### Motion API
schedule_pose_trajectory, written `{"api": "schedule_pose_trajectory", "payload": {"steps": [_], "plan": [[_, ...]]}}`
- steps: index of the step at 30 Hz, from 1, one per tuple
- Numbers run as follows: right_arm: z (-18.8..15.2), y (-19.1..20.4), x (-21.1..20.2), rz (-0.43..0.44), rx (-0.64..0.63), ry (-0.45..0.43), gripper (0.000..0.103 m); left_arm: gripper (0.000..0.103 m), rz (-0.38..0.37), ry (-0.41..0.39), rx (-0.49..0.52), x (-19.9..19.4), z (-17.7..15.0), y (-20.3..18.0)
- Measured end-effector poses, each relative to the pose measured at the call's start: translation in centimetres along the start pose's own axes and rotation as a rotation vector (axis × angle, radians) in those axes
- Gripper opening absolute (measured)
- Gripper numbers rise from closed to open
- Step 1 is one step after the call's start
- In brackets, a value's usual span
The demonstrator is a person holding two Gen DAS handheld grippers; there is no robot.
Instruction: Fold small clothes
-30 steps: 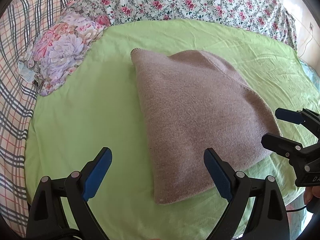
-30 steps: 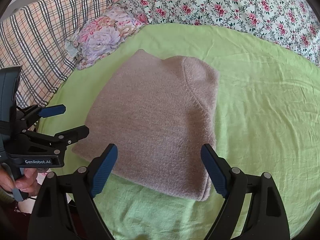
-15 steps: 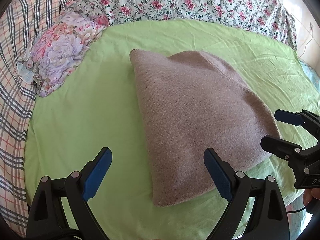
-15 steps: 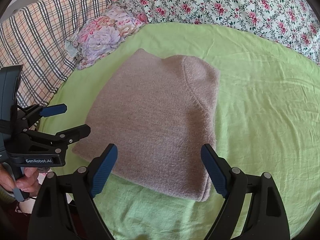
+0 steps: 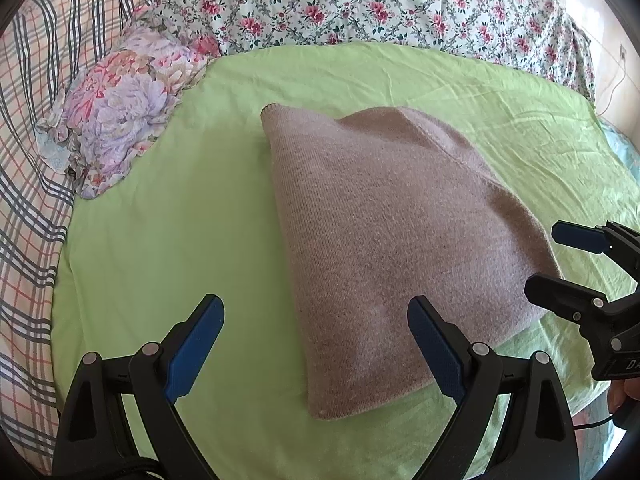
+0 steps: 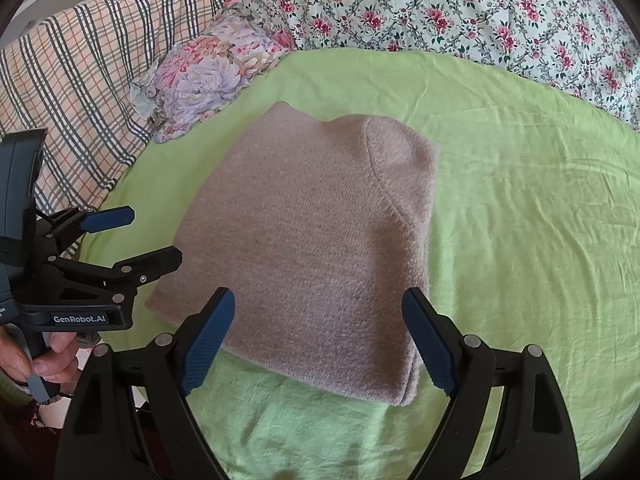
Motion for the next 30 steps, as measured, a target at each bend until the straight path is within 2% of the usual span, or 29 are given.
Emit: {"api": "schedule_pose_trajectory", "payload": {"steps": [30], "plan": [[1.3, -0.8, -0.6, 0.009, 0.002, -0.024, 0.086, 0.094, 0.006, -0.001, 0.043, -0.2, 1.2, -0.7]]}}
Point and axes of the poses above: each gripper's, at about its wrist camera, not at the fingertips, and x roughly the way its jaws point, y to its left, z to its top, the point moved 1 cm from there along x, roughly the way its jaws point
